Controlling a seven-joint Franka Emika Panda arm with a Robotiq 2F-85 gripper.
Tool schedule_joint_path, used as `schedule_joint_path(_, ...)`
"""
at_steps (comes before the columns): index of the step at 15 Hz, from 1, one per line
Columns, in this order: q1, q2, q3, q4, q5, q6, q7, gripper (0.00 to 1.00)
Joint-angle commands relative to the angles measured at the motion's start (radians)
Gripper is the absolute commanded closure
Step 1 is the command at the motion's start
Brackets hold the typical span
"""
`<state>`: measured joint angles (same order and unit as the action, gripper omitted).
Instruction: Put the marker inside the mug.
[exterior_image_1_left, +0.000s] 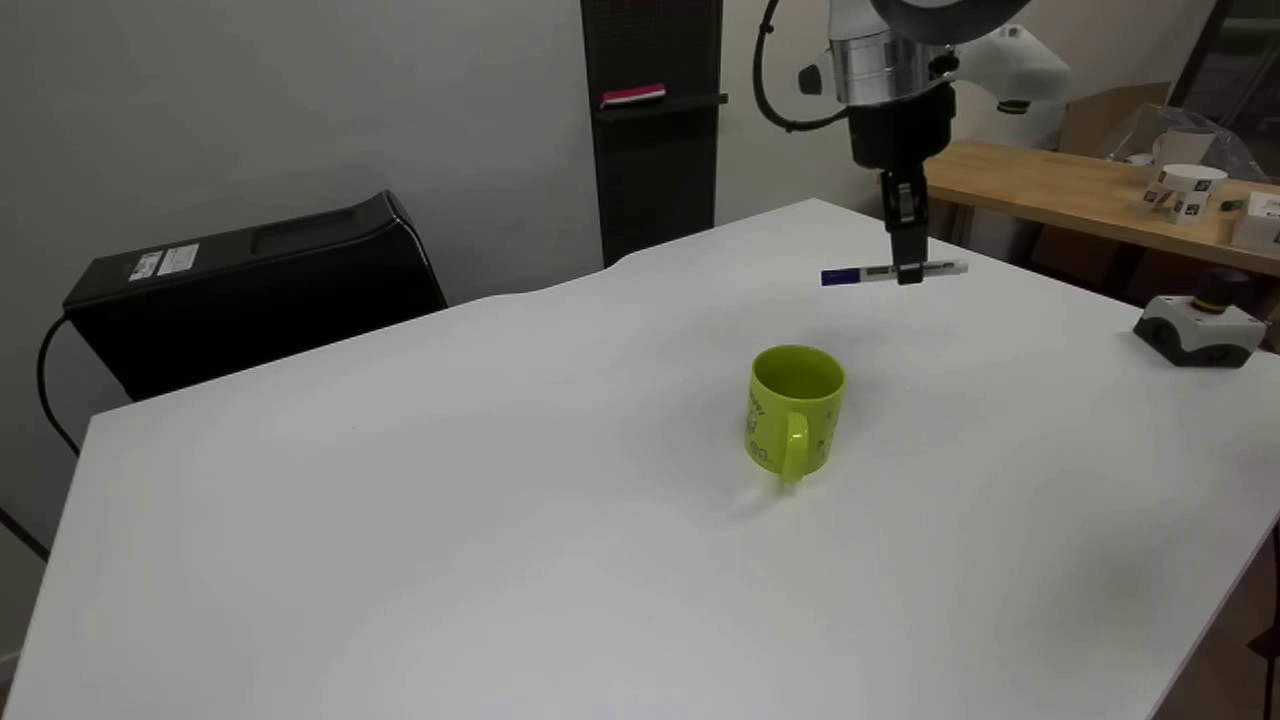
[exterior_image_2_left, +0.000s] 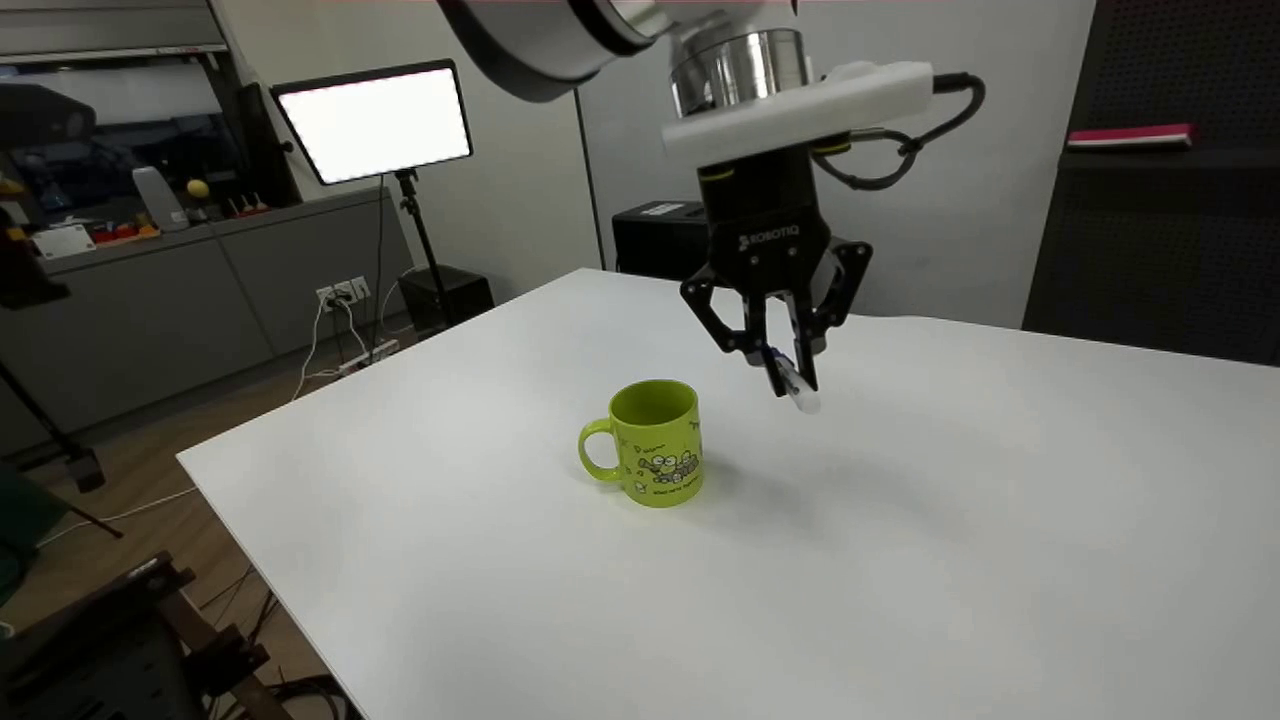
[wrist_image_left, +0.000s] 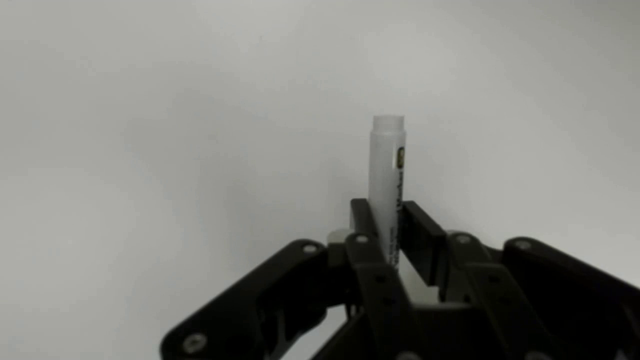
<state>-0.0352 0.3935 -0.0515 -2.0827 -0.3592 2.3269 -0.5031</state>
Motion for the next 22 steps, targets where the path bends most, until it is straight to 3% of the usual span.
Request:
schedule_joint_path(1,0.028,-0.046,0.019,-0.029,-0.041,-0.067,0.051,0.95)
schedule_joint_path(11,0.059,-0.052,0.088,0.012,-0.021,-0.319,0.002,0.95)
schedule_joint_path(17,0.046,-0.016,0.121,0.087,0.032,-0.496,-0.108,0.95)
schedule_joint_path(22,0.045,0.035,0.124,0.152,0.053,-0.556,-0.172,0.95)
